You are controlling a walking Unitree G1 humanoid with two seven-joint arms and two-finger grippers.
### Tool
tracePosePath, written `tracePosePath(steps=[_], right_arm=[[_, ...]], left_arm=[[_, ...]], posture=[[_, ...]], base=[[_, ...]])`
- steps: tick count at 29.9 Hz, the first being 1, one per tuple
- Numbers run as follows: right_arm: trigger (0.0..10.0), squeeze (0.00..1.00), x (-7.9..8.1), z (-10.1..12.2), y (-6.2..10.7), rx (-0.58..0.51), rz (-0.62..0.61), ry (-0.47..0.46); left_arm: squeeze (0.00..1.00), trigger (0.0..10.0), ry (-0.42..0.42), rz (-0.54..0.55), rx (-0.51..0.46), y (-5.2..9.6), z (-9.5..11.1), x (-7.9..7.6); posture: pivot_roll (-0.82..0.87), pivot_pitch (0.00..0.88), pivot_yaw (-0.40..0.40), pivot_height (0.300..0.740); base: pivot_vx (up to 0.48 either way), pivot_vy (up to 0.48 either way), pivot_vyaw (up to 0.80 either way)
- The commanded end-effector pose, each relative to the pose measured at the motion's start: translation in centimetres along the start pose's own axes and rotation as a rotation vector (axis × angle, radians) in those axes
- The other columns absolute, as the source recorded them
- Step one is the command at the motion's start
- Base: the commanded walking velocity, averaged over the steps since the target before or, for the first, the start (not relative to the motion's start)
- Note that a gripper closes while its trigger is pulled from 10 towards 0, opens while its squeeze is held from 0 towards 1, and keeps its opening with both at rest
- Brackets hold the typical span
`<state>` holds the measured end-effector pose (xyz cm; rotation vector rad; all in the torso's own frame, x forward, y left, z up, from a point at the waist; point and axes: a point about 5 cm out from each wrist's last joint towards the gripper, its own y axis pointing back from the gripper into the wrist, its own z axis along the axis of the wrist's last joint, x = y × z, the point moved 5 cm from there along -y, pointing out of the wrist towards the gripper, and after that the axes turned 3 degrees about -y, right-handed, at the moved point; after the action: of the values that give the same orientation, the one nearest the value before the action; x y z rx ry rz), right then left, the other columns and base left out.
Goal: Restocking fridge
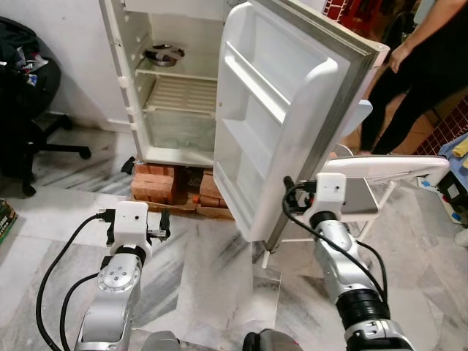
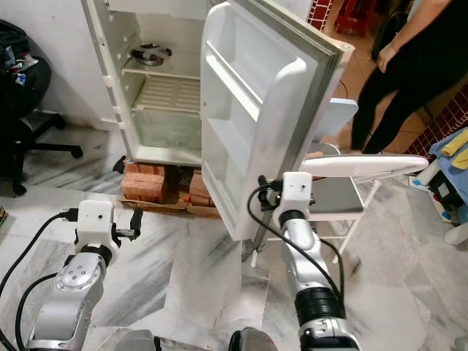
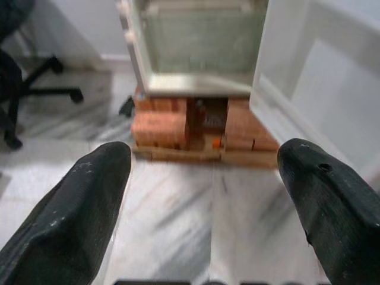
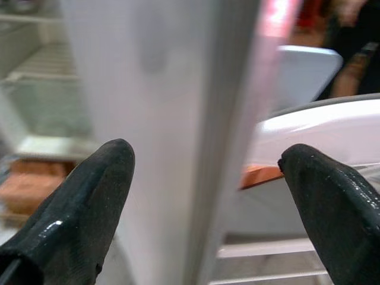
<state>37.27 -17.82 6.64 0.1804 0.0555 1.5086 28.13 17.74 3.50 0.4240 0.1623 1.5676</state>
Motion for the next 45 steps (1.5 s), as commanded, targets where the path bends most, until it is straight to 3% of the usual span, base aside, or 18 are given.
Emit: tracePosePath(steps=[1, 6, 10, 17, 20, 33, 35, 39, 41, 42, 44, 45], right_arm=[[10.0, 0.00, -0.3, 2.1, -1.3, -0.042, 0.000, -0.030], [10.0, 0.00, 0.2, 4.4, -2.6, -0.078, 0.048, -0.058], [10.0, 0.00, 0.9, 7.7, -4.3, -0.127, 0.118, -0.065], [10.0, 0.00, 1.8, 9.9, -5.2, -0.150, 0.188, -0.103], [10.0, 0.00, 2.3, 10.8, -5.6, -0.153, 0.204, -0.073], [10.0, 0.00, 1.0, 14.5, -6.5, -0.224, 0.052, 0.069], [10.0, 0.00, 1.1, 14.4, -6.5, -0.223, 0.071, 0.028], [10.0, 0.00, 3.9, 14.7, -6.4, -0.226, 0.211, -0.075], [10.0, 0.00, 6.1, 15.1, -6.3, -0.223, 0.325, -0.200], [10.0, 0.00, 8.9, 15.7, -5.7, -0.213, 0.482, -0.321], [10.0, 0.00, 12.9, 16.9, -4.2, -0.214, 0.739, -0.462], [10.0, 0.00, 15.7, 17.7, -2.3, -0.211, 0.961, -0.522]], left_arm=[[0.00, 10.0, -0.009, -0.015, -0.001, 0.3, 0.2, 0.0], [0.00, 10.0, -0.012, -0.027, 0.022, 0.7, -0.3, 0.1], [0.00, 10.0, -0.017, -0.021, 0.043, 1.6, -0.8, 0.4], [0.00, 10.0, -0.023, -0.011, 0.061, 2.5, -1.1, 0.9], [0.00, 10.0, -0.042, -0.002, 0.073, 2.9, -1.3, 1.3], [0.00, 10.0, -0.062, 0.025, 0.115, 5.0, -2.1, 2.4], [0.00, 10.0, -0.064, 0.021, 0.121, 5.3, -2.3, 2.4], [0.00, 10.0, -0.065, 0.004, 0.130, 5.6, -2.4, 2.2], [0.00, 10.0, -0.067, -0.006, 0.134, 5.6, -2.4, 2.1], [0.00, 10.0, -0.068, -0.012, 0.134, 5.5, -2.4, 1.9], [0.00, 10.0, -0.072, -0.022, 0.133, 5.4, -2.3, 1.8], [0.00, 10.0, -0.079, -0.026, 0.129, 5.3, -2.2, 1.7]], posture=[[0.17, 0.055, -0.057, 0.740], [0.18, 0.061, -0.058, 0.740], [0.22, 0.087, -0.065, 0.740], [0.26, 0.109, -0.064, 0.740], [0.28, 0.121, -0.060, 0.740], [0.31, 0.168, -0.057, 0.740], [0.31, 0.170, -0.055, 0.740], [0.30, 0.183, -0.047, 0.740], [0.30, 0.184, -0.046, 0.740], [0.30, 0.184, -0.045, 0.740], [0.31, 0.180, -0.047, 0.740], [0.31, 0.178, -0.049, 0.740]], base=[[0.000, 0.000, 0.00], [0.000, 0.000, 0.00], [0.000, 0.000, 0.00], [0.000, 0.000, 0.00], [0.000, 0.000, 0.00], [0.000, 0.000, 0.00], [0.000, 0.000, 0.00], [0.000, 0.000, 0.00], [0.000, 0.000, 0.00], [0.000, 0.000, 0.00], [0.000, 0.000, 0.00], [0.000, 0.000, 0.00]])
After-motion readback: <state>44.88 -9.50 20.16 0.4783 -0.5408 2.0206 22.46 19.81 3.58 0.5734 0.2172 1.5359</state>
